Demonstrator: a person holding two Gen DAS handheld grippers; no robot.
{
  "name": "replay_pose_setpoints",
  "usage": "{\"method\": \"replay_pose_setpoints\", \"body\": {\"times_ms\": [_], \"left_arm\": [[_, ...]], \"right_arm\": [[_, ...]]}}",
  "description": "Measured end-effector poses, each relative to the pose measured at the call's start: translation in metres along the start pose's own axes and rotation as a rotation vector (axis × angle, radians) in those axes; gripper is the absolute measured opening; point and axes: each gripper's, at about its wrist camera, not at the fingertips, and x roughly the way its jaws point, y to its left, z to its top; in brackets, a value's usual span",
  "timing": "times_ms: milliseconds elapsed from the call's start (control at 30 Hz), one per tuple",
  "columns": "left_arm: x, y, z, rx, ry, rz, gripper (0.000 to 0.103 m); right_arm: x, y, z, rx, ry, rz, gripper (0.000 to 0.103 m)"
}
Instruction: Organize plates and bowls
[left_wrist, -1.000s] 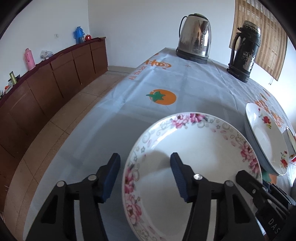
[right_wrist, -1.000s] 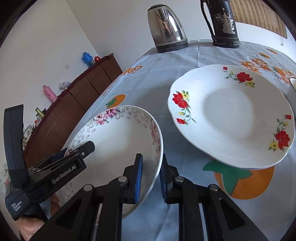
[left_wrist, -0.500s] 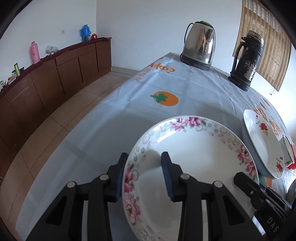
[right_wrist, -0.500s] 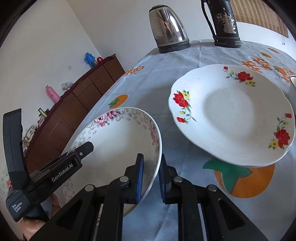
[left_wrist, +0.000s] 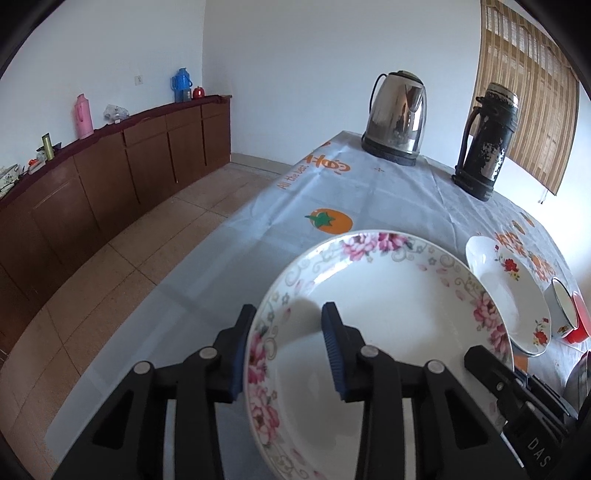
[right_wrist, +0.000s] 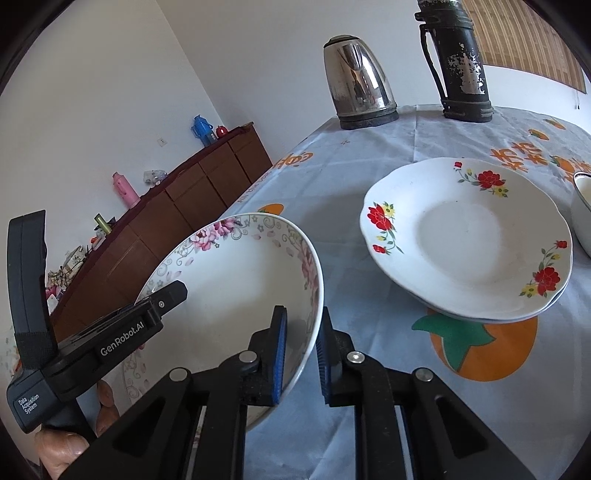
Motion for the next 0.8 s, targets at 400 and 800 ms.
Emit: {"method": "replay_pose_setpoints", "body": {"times_ms": [400,800], "left_arm": [[-0.018,-0.018,0.005,0.012,-0.047,-0.018,0.035],[-0.023,-0.066,0.014,0.057,-0.068,-0.097,0.035]], "right_arm": [[-0.027,-0.004,0.002,-0.014,-0.076,-0.016,0.017],[-0.058,-0.036,0.018,0.017,-0.131,-0.086,0.017]]}}
